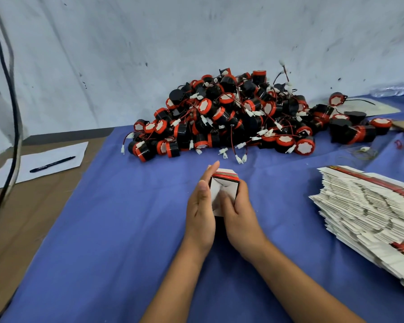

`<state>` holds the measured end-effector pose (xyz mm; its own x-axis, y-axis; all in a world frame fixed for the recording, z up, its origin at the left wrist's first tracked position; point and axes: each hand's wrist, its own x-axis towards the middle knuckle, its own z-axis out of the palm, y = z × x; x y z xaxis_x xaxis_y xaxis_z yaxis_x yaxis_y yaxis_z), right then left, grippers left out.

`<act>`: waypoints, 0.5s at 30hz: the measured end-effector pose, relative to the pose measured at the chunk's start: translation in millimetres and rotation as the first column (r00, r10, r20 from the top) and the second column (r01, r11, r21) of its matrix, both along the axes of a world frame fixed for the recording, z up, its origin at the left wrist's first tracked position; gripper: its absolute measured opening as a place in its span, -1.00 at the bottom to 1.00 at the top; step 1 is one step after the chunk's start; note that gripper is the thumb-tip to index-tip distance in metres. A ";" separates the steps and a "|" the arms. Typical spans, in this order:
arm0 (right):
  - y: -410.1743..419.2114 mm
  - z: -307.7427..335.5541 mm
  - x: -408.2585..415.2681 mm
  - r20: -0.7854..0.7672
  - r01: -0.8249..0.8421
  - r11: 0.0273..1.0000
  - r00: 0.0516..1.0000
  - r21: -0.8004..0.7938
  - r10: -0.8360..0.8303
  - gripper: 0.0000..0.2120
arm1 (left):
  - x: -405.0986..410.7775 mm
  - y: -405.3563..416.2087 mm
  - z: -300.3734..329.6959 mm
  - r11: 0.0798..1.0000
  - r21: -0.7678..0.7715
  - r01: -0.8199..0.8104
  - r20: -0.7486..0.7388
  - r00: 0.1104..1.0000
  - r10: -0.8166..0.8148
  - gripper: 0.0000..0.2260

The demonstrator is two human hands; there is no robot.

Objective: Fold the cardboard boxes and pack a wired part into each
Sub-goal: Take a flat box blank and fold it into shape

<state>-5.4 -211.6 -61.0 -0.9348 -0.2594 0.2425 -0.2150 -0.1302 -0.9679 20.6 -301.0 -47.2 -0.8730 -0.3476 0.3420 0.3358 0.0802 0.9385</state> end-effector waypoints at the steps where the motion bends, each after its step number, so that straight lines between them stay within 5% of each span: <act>1: 0.0 0.0 0.3 0.032 -0.048 0.998 0.998 -0.037 0.049 -0.72 | -0.5 -0.1 -0.5 1.000 -0.006 -0.026 0.009 1.000 0.026 -0.52; 5: 1.9 1.2 1.7 0.081 -0.187 0.964 0.976 -0.190 0.205 -0.68 | -0.1 -8.2 -0.8 0.995 0.040 -0.095 0.025 0.995 0.094 -0.56; 8: 5.1 3.4 2.1 0.026 -0.191 0.969 0.980 -0.158 0.198 -0.68 | -0.1 -13.0 -0.8 0.992 0.049 -0.120 0.029 0.993 0.119 -0.58; 11: 12.9 5.8 -4.6 -0.376 0.120 0.972 0.926 0.203 -0.036 -0.70 | -1.2 -15.8 -2.4 0.977 -0.051 -0.205 0.044 0.977 0.207 -0.62; 13: 18.4 9.6 -9.9 -0.697 0.443 0.795 0.716 0.414 -0.036 -0.66 | -0.7 -16.4 -3.4 0.970 -0.090 -0.226 0.042 0.972 0.231 -0.58; 15: 19.4 16.2 -8.0 -0.740 0.530 0.632 0.664 0.565 0.105 -0.63 | -0.6 -16.9 -5.4 0.972 -0.142 -0.188 0.076 0.977 0.200 -0.57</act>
